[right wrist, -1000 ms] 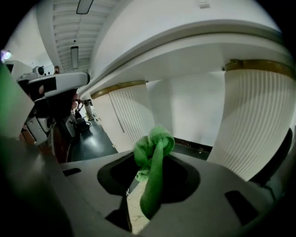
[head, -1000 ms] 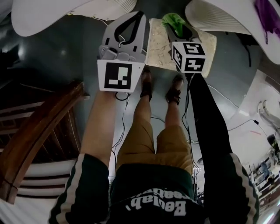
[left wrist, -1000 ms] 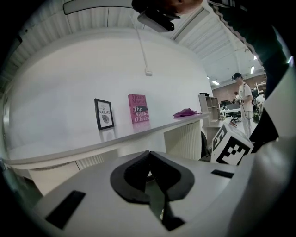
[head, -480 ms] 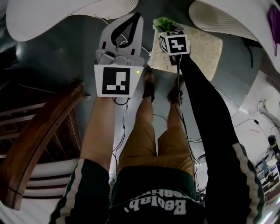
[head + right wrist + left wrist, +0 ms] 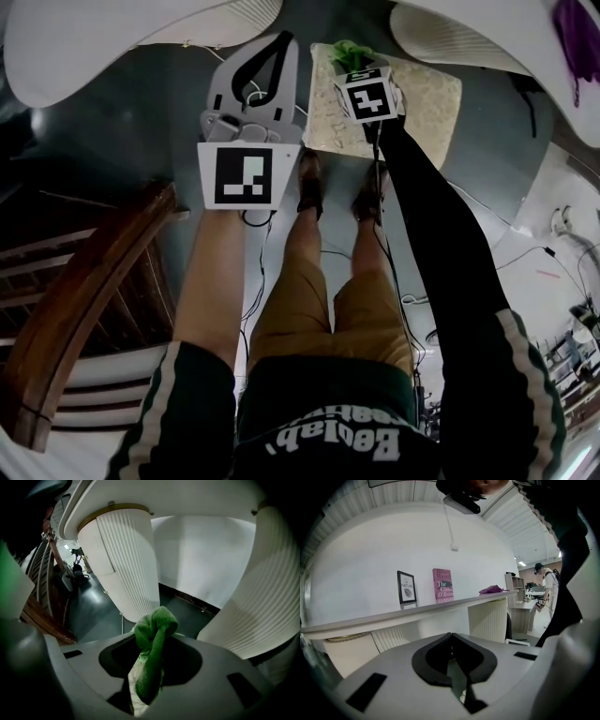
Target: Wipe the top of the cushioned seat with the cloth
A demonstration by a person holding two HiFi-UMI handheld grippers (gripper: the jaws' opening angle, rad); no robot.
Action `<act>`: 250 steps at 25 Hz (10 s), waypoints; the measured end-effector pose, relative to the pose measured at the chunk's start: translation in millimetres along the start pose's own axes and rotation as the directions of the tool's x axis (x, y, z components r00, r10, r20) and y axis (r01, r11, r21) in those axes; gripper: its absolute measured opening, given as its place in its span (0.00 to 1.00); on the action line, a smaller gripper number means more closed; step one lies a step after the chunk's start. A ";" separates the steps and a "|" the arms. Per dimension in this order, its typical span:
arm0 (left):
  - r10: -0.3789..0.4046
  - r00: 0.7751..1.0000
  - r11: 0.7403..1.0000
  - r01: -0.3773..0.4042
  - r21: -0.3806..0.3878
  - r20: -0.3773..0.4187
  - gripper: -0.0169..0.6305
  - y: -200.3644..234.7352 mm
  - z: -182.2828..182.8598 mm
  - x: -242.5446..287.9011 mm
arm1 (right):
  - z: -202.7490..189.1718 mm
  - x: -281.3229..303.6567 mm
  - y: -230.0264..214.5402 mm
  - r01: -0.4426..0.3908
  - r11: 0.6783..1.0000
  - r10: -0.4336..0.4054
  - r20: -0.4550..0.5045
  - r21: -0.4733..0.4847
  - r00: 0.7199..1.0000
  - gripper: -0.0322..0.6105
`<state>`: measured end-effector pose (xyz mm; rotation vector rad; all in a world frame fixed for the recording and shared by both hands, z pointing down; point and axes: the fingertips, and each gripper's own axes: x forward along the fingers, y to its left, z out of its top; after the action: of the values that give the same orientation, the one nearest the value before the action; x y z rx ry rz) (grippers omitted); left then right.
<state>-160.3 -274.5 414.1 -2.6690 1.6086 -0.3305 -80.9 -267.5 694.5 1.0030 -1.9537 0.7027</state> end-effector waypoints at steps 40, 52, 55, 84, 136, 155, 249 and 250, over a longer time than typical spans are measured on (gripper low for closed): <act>0.027 1.000 0.998 -0.027 -0.062 -0.002 0.05 -25.1 4.9 2.7 | -28.1 -74.2 -3.9 -0.031 0.984 0.019 0.073 0.173 0.997 0.26; 0.081 0.996 0.993 -0.083 -0.084 -0.031 0.05 22.4 -16.1 -36.5 | -53.3 -7.6 102.6 -0.152 0.984 0.163 -0.134 0.091 0.977 0.26; 0.075 0.997 0.994 -0.078 -0.082 -0.035 0.05 18.8 -16.8 -36.3 | -50.0 -5.9 97.7 -0.153 0.982 0.165 -0.109 0.111 0.980 0.26; -0.026 1.000 0.999 0.026 -0.043 -0.008 0.05 -125.3 23.2 10.4 | -196.6 -136.2 -163.8 0.188 0.955 -0.156 -0.151 0.229 0.976 0.26; -0.010 1.000 0.998 0.008 -0.066 -0.023 0.05 -23.9 -19.7 -56.6 | -114.2 -38.6 137.9 -0.234 0.935 0.258 -0.061 0.267 0.964 0.25; -0.097 0.995 0.994 0.096 -0.048 -0.020 0.05 -177.4 11.7 35.3 | -215.9 -109.7 -50.6 -0.178 0.917 0.196 -0.015 0.356 0.980 0.26; 0.057 0.993 0.997 -0.062 0.039 0.106 0.05 -145.3 202.9 -9.2 | 30.6 -398.7 -146.0 0.154 0.975 -0.218 0.529 0.162 0.820 0.26; 0.066 0.992 0.997 -0.070 0.037 0.108 0.05 -142.5 209.4 -14.7 | 41.2 -410.3 -140.4 0.161 0.976 -0.217 0.549 0.149 0.807 0.26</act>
<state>-3.9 -215.5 223.2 -2.5485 1.6386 -0.2125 166.0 -212.9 339.8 1.5820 -2.2827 0.4105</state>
